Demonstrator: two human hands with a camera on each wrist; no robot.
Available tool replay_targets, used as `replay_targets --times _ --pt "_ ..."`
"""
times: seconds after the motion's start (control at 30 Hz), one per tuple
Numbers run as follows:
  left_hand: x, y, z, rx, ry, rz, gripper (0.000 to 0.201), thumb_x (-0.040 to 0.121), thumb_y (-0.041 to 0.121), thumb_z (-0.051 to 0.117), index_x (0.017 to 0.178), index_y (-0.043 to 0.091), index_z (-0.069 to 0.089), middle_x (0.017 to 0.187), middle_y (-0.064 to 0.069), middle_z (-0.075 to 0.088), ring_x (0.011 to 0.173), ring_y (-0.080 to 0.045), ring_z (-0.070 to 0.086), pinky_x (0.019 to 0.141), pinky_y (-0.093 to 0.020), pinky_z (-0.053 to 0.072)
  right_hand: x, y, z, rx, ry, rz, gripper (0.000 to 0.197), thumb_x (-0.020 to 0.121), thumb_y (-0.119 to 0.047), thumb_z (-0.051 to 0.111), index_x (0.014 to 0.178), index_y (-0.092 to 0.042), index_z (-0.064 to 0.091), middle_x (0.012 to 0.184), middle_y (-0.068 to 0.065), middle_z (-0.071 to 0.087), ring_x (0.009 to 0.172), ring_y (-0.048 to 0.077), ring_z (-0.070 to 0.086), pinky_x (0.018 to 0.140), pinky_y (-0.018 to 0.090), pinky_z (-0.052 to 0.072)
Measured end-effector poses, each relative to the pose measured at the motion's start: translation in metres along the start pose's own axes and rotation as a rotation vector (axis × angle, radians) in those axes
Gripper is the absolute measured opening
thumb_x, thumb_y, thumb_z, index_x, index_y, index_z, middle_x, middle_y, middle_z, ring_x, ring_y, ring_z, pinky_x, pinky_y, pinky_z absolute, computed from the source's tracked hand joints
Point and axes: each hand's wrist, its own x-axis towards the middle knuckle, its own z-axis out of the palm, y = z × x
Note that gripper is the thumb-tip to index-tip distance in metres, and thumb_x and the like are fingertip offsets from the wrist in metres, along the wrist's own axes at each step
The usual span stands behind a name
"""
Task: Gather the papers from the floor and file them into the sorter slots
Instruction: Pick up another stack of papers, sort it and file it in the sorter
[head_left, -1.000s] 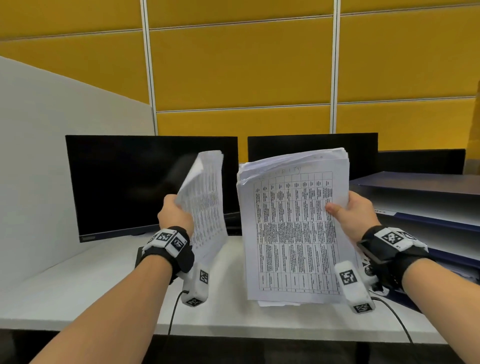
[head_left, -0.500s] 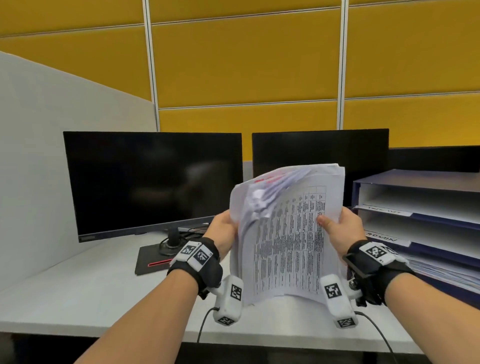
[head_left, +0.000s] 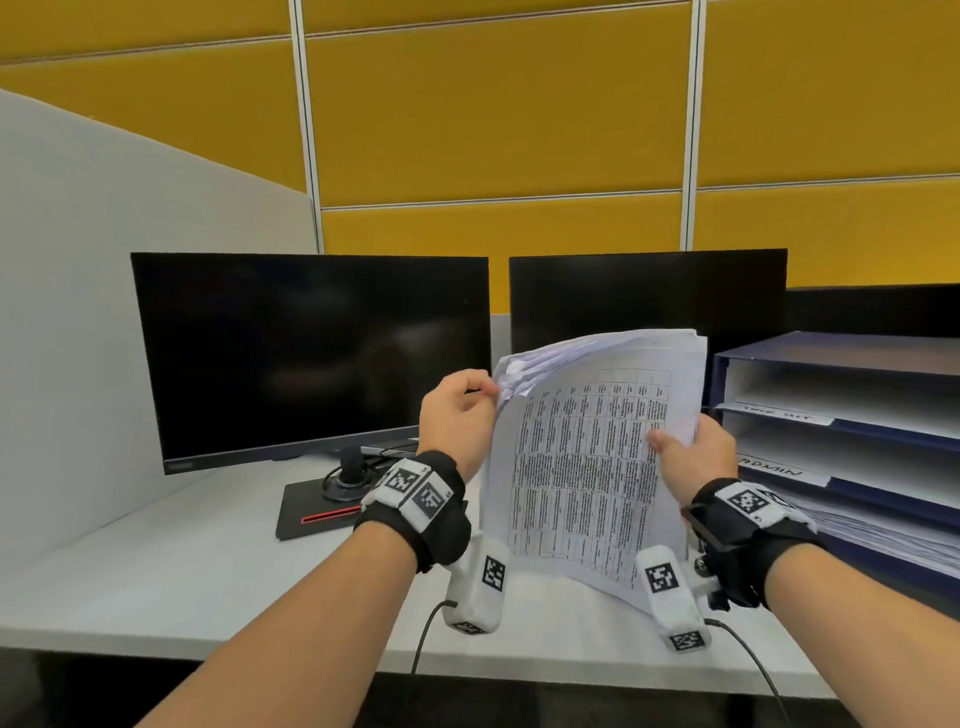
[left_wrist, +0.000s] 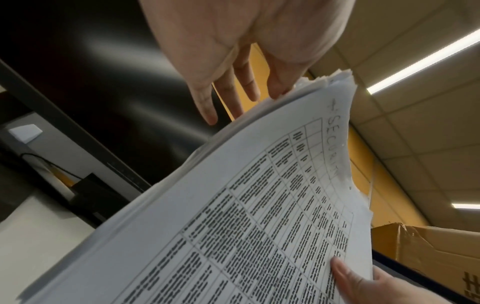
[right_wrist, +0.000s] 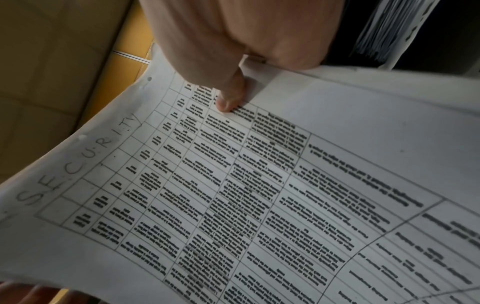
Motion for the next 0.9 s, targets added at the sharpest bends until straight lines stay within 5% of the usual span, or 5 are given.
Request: replay_targets --times 0.1,0.27,0.4,0.67,0.9 --pt "0.0 0.007 -0.004 0.018 0.0 0.035 0.014 0.089 0.008 0.061 0.088 0.02 0.067 0.107 0.003 0.066 0.097 -0.01 0.063 0.082 -0.025 0.054 -0.001 -0.001 -0.003 -0.009 -0.025 -0.002 0.028 0.089 -0.007 0.063 0.116 -0.002 0.061 0.115 0.017 0.065 0.089 0.021 0.056 0.081 0.03 0.045" --pt "-0.001 0.007 -0.007 0.098 0.062 0.099 0.008 0.086 0.013 0.066 0.086 0.021 0.064 0.09 0.004 0.063 0.079 -0.005 0.058 0.066 -0.012 0.045 0.0 0.0 -0.006 -0.005 -0.019 0.016 0.028 0.089 -0.006 0.063 0.116 -0.001 0.06 0.115 0.019 0.065 0.092 0.026 0.059 0.078 0.032 0.046" --pt "-0.007 0.012 -0.007 0.072 -0.062 0.126 0.012 0.089 0.012 0.062 0.086 0.021 0.069 0.082 0.01 0.068 0.078 0.0 0.062 0.069 -0.01 0.047 0.0 0.0 -0.006 -0.026 -0.009 0.025 0.028 0.088 -0.007 0.063 0.116 -0.001 0.06 0.115 0.019 0.064 0.102 0.033 0.061 0.081 0.034 0.047" --pt "-0.004 0.012 -0.008 0.127 -0.089 0.127 0.02 0.083 0.026 0.073 0.101 0.021 0.069 0.105 0.009 0.069 0.104 -0.009 0.063 0.096 -0.037 0.05 -0.003 -0.003 -0.009 -0.046 -0.032 0.013 0.03 0.089 -0.008 0.062 0.118 -0.001 0.059 0.117 0.019 0.063 0.101 0.031 0.06 0.08 0.032 0.045" --pt "0.003 0.017 -0.004 0.207 -0.039 0.23 0.009 0.082 0.026 0.074 0.09 0.025 0.069 0.095 0.015 0.061 0.089 -0.006 0.061 0.074 -0.013 0.048 -0.006 -0.006 -0.013 -0.037 -0.055 -0.019 0.028 0.09 -0.006 0.061 0.117 0.0 0.059 0.116 0.018 0.064 0.098 0.029 0.059 0.082 0.035 0.046"
